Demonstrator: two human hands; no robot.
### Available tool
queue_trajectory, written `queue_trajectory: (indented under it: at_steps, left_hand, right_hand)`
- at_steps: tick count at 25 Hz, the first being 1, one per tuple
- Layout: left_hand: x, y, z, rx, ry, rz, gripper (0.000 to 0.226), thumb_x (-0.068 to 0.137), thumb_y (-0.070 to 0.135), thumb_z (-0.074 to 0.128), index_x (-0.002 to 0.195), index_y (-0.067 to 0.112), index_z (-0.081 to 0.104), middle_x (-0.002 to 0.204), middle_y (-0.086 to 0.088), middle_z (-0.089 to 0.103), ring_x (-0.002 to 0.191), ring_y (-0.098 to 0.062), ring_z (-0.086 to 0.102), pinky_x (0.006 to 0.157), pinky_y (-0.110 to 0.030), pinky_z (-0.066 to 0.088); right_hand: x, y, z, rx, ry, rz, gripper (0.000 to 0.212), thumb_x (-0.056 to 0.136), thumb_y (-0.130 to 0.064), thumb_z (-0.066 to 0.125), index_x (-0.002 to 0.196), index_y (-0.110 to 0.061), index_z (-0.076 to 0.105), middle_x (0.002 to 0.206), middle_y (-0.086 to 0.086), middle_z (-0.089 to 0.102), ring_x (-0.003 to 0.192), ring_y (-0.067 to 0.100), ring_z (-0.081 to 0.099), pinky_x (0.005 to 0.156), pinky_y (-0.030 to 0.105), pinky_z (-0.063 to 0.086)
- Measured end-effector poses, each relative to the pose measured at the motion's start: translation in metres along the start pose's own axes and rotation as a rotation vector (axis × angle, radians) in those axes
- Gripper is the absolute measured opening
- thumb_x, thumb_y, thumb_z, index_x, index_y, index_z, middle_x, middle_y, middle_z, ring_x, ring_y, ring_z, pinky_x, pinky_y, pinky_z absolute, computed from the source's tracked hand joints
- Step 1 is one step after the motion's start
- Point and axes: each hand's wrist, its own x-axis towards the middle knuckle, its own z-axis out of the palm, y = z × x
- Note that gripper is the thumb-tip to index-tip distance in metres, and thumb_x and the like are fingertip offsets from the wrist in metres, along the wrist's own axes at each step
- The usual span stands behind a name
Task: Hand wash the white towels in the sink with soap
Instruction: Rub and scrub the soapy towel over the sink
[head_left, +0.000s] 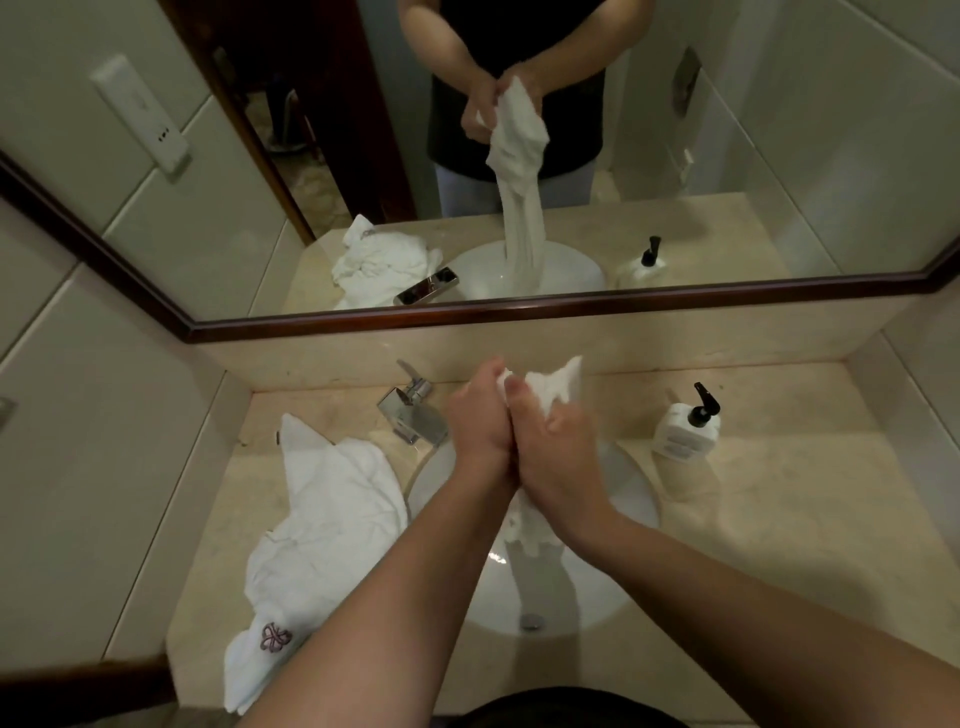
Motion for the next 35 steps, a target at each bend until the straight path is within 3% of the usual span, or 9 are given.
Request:
queue_trajectory:
  at_steps: [5, 9, 13, 17, 22, 26, 29, 32, 35]
  left_hand:
    - [-0.002, 0.001, 0.003, 0.058, -0.111, 0.027, 0.04, 0.101, 0.03, 0.054, 0.068, 0.012, 0.066, 0.052, 0.007, 0.063, 0.052, -0.002, 0.058, 0.058, -0.022, 0.045]
    - [0.0, 0.003, 0.009, 0.072, -0.128, -0.004, 0.043, 0.097, 0.042, 0.059, 0.067, 0.012, 0.064, 0.057, 0.002, 0.063, 0.051, -0.005, 0.056, 0.056, -0.021, 0.046]
    - [-0.01, 0.001, 0.016, 0.083, -0.179, -0.052, 0.053, 0.092, 0.059, 0.056, 0.078, 0.011, 0.071, 0.064, 0.001, 0.071, 0.055, -0.004, 0.065, 0.054, -0.021, 0.052]
    - [-0.008, -0.002, 0.015, 0.237, -0.269, -0.029, 0.064, 0.096, 0.064, 0.043, 0.079, 0.009, 0.073, 0.067, 0.001, 0.072, 0.062, -0.006, 0.068, 0.064, -0.027, 0.054]
    - [-0.001, 0.008, 0.012, 0.091, -0.083, -0.106, 0.057, 0.1, 0.052, 0.048, 0.071, 0.006, 0.066, 0.064, -0.006, 0.066, 0.058, -0.013, 0.06, 0.052, -0.021, 0.047]
    - [-0.014, 0.001, 0.013, 0.182, -0.201, 0.04, 0.062, 0.102, 0.048, 0.047, 0.077, -0.004, 0.07, 0.071, -0.016, 0.07, 0.062, -0.018, 0.064, 0.06, -0.025, 0.05]
    - [-0.006, 0.004, 0.009, 0.072, -0.101, -0.093, 0.056, 0.101, 0.047, 0.048, 0.07, 0.004, 0.065, 0.063, -0.005, 0.064, 0.061, -0.018, 0.059, 0.059, -0.026, 0.046]
    - [-0.01, 0.004, 0.008, 0.226, -0.265, 0.045, 0.058, 0.102, 0.044, 0.047, 0.077, -0.003, 0.069, 0.065, -0.007, 0.063, 0.06, -0.014, 0.056, 0.059, -0.025, 0.044]
    - [-0.009, 0.009, 0.007, 0.166, -0.136, 0.042, 0.053, 0.103, 0.042, 0.047, 0.068, 0.006, 0.065, 0.055, -0.001, 0.061, 0.049, -0.007, 0.055, 0.052, -0.022, 0.045]
  right_hand:
    - [0.014, 0.002, -0.006, -0.022, 0.124, 0.035, 0.04, 0.102, -0.029, 0.05, 0.072, -0.006, 0.063, 0.059, 0.004, 0.059, 0.05, 0.0, 0.056, 0.048, 0.015, 0.039]
    - [0.015, 0.007, -0.01, 0.09, 0.115, 0.138, 0.044, 0.098, -0.04, 0.055, 0.067, -0.01, 0.064, 0.057, 0.005, 0.064, 0.055, 0.021, 0.063, 0.054, 0.038, 0.051]
    - [0.022, 0.001, -0.014, 0.241, 0.198, 0.227, 0.059, 0.087, -0.06, 0.06, 0.103, -0.004, 0.064, 0.075, 0.0, 0.071, 0.067, 0.01, 0.069, 0.064, 0.031, 0.058]
    - [0.016, -0.01, -0.023, 0.184, 0.216, 0.207, 0.045, 0.096, -0.046, 0.055, 0.066, -0.013, 0.059, 0.056, -0.003, 0.063, 0.051, 0.008, 0.061, 0.052, 0.022, 0.047]
    - [-0.007, -0.022, -0.02, 0.187, 0.062, 0.126, 0.038, 0.099, -0.035, 0.053, 0.069, -0.013, 0.062, 0.052, -0.006, 0.061, 0.049, 0.002, 0.059, 0.046, 0.013, 0.043]
    - [0.01, -0.028, -0.026, 0.222, 0.261, 0.196, 0.036, 0.099, -0.039, 0.055, 0.069, -0.018, 0.055, 0.053, -0.006, 0.06, 0.047, -0.001, 0.056, 0.044, 0.011, 0.041]
    - [-0.01, -0.023, -0.02, 0.151, 0.066, 0.11, 0.037, 0.1, -0.031, 0.053, 0.066, -0.018, 0.059, 0.051, -0.009, 0.061, 0.047, -0.001, 0.057, 0.047, 0.013, 0.042]
    - [0.002, -0.033, -0.028, 0.24, 0.254, 0.205, 0.04, 0.099, -0.036, 0.055, 0.064, -0.015, 0.056, 0.05, -0.004, 0.058, 0.042, -0.001, 0.056, 0.042, 0.012, 0.041]
    - [-0.009, -0.035, -0.019, 0.236, 0.172, 0.148, 0.034, 0.1, -0.032, 0.054, 0.073, -0.013, 0.061, 0.057, -0.001, 0.062, 0.052, -0.003, 0.062, 0.05, 0.01, 0.044]
